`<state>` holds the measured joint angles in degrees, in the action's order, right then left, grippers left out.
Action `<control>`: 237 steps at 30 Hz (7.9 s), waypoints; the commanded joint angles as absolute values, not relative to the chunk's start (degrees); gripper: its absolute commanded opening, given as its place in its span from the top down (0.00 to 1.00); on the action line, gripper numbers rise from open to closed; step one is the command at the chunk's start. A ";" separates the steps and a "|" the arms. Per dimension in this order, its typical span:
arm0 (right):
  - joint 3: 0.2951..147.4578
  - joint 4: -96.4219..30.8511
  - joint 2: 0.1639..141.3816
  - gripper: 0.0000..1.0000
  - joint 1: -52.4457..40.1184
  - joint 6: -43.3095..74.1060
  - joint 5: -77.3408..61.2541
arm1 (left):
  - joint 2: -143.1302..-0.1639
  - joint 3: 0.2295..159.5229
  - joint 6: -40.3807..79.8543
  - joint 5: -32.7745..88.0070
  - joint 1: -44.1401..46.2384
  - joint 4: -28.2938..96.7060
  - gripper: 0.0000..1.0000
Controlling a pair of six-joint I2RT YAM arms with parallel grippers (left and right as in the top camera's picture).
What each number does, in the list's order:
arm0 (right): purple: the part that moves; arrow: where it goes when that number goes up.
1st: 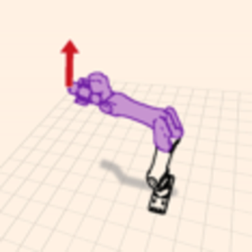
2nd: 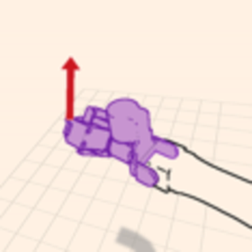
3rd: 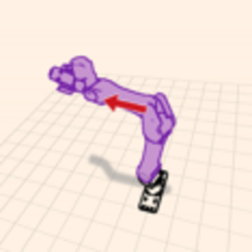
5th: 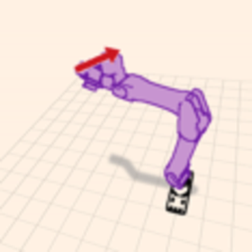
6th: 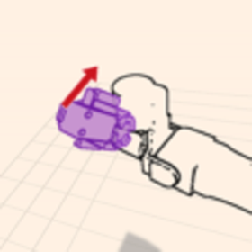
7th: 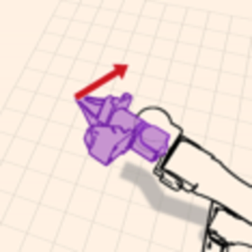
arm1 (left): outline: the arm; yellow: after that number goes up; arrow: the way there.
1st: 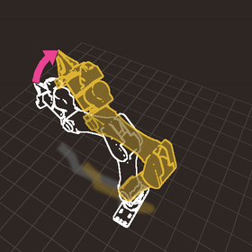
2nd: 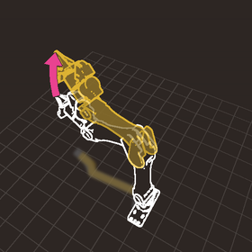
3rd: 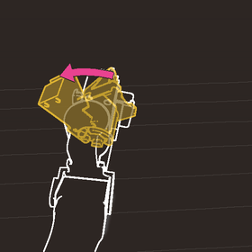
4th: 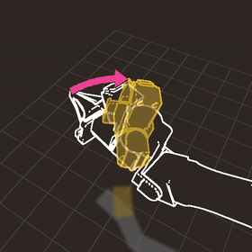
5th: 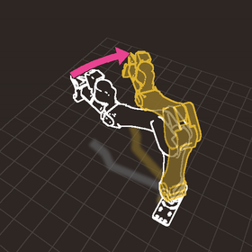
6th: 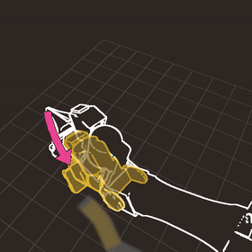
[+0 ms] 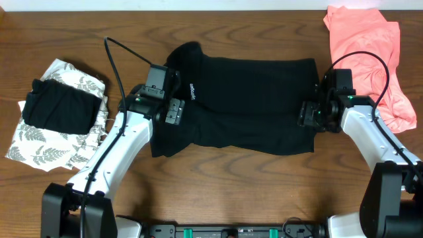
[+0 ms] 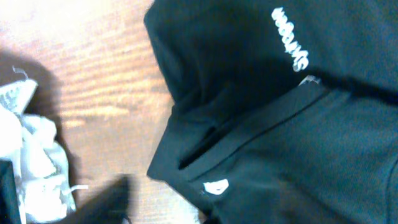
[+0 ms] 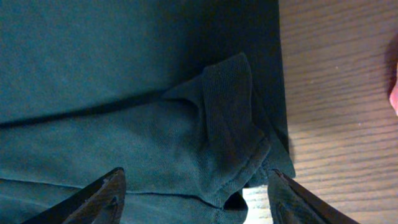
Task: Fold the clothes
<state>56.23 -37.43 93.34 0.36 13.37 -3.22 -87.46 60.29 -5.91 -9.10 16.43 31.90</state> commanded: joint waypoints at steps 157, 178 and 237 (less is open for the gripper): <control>90.65 -4.75 136.11 0.36 9.80 24.47 -28.84 | -110.85 70.43 1.34 11.60 8.69 -9.08 0.30; 91.24 -18.22 123.57 0.99 7.27 10.09 -30.04 | -110.80 70.43 1.67 11.57 8.64 -6.92 0.33; 91.22 -37.12 113.51 0.99 3.16 0.54 -22.20 | -114.24 71.29 0.23 15.68 3.92 -16.14 0.94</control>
